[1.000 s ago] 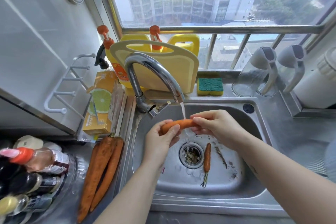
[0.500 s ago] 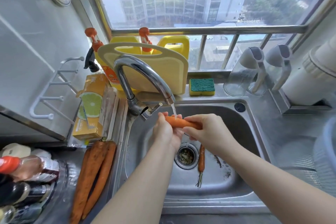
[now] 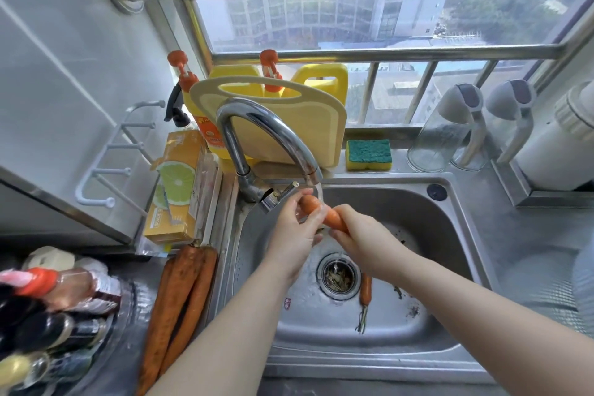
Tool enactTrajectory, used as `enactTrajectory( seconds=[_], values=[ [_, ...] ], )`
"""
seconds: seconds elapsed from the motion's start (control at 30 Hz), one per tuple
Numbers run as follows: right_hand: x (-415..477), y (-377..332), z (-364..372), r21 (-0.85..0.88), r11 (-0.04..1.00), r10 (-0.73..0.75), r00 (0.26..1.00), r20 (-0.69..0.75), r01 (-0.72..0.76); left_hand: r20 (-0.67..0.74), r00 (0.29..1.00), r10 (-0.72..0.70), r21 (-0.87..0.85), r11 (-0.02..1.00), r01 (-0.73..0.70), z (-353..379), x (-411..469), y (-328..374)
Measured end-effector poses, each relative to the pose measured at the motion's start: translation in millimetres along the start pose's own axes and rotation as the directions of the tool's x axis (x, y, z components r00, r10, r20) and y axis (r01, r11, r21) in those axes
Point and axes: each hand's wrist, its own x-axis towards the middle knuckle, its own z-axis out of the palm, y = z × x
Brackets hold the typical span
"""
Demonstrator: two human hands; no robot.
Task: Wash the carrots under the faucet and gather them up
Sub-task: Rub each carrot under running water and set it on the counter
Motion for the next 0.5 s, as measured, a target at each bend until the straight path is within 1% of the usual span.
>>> enactTrajectory(
  seconds=[0.1, 0.17, 0.2, 0.3, 0.37, 0.4, 0.5],
  values=[
    [-10, 5, -11, -0.157, 0.988, -0.018, 0.990, -0.139, -0.004, 0.013, 0.997, -0.081, -0.035, 0.996, 0.081, 10, 2, -3],
    [-12, 6, -13, -0.164, 0.986, -0.040, 0.984, -0.175, 0.011, 0.019, 0.993, -0.115, -0.099, 0.988, 0.116, 14, 1, -2],
    [-12, 6, -13, -0.131, 0.991, -0.034, 0.987, -0.158, 0.014, 0.009, 0.995, -0.102, -0.128, 0.986, 0.102, 15, 1, -1],
    [-3, 5, -15, 0.017, 0.999, 0.048, 0.999, -0.001, -0.048, -0.012, 0.999, -0.050, -0.211, 0.976, 0.046, 12, 2, 2],
    [2, 0, -13, 0.110, 0.992, 0.056, 0.995, 0.077, -0.065, -0.003, 1.000, -0.022, -0.277, 0.961, 0.020, 10, 2, 4],
    [4, -5, -11, 0.147, 0.987, 0.053, 0.996, 0.070, -0.063, 0.002, 1.000, -0.009, -0.298, 0.954, 0.009, 9, 2, 6],
    [12, -20, -4, 0.281, 0.956, 0.094, 0.995, -0.037, -0.080, 0.027, 0.999, 0.018, -0.367, 0.930, -0.007, 3, 1, 9]
  ],
)
